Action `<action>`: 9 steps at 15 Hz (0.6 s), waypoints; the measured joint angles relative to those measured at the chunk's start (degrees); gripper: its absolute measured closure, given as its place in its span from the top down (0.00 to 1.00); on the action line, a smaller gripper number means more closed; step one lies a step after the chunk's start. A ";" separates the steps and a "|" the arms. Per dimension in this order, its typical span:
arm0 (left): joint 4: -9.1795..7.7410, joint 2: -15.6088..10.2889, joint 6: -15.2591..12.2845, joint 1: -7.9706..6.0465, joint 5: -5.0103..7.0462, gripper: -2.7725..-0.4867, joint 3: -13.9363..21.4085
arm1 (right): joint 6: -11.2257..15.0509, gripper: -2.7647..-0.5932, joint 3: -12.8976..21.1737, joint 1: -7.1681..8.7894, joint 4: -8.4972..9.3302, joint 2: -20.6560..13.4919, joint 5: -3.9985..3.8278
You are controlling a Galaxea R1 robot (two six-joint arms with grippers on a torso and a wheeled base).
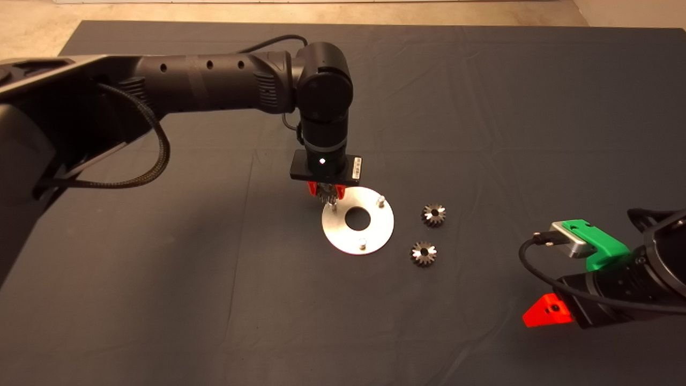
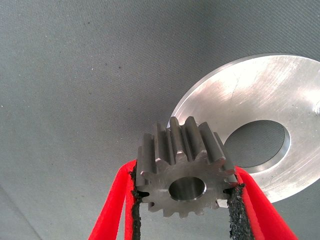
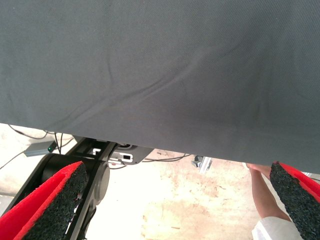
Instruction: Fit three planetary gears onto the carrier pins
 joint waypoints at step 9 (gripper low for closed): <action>-0.02 0.00 0.00 0.02 -0.06 0.16 0.02 | 0.00 0.99 0.00 0.00 0.00 -0.01 0.00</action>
